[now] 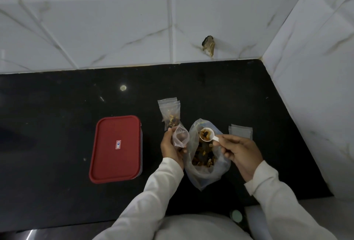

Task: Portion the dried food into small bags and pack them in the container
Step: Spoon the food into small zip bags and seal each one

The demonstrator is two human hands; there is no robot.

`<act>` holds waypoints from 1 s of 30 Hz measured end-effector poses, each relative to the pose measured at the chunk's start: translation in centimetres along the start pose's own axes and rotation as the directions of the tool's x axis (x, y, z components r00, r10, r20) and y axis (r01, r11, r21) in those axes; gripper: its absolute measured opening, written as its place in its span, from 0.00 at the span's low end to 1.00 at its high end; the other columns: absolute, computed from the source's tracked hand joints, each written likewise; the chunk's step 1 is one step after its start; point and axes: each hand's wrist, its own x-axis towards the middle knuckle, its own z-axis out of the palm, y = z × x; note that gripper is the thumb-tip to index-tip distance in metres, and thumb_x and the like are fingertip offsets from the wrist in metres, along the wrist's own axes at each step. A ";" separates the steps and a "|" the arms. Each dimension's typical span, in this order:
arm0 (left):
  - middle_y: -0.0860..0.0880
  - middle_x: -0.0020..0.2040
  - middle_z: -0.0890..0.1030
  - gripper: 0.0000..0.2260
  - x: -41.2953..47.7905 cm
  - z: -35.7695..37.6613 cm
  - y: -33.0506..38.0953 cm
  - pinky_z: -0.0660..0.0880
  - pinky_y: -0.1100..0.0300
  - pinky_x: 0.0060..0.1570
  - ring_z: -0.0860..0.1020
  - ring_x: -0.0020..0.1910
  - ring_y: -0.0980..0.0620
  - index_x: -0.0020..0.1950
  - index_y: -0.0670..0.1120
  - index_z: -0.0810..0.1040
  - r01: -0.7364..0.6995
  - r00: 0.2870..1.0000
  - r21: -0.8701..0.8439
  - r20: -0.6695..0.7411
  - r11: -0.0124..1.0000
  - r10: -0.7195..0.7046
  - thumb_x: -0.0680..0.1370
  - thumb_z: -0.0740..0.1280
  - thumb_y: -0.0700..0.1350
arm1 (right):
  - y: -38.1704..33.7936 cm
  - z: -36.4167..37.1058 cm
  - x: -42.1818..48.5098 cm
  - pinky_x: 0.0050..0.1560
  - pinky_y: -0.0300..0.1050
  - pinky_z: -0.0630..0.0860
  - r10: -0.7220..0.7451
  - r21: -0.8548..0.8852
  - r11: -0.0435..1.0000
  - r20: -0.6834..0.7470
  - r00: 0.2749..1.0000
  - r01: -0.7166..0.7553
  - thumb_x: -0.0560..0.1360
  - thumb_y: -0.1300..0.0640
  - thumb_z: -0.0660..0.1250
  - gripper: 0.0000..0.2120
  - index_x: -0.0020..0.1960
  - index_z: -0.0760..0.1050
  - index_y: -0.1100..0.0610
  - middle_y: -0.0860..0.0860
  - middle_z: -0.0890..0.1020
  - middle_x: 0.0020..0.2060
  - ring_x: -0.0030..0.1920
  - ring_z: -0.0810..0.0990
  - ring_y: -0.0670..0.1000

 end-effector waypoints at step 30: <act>0.43 0.51 0.84 0.12 1.4 -0.2 -0.6 0.73 0.58 0.37 0.80 0.49 0.44 0.47 0.51 0.86 -0.093 0.995 0.139 0.036 0.986 0.089 0.77 0.66 0.55 | 2.8 4.2 0.6 0.45 0.31 0.78 -0.819 -0.717 0.063 0.360 0.447 0.695 0.72 0.60 0.63 0.12 0.48 0.84 0.63 0.54 0.85 0.39 0.40 0.81 0.43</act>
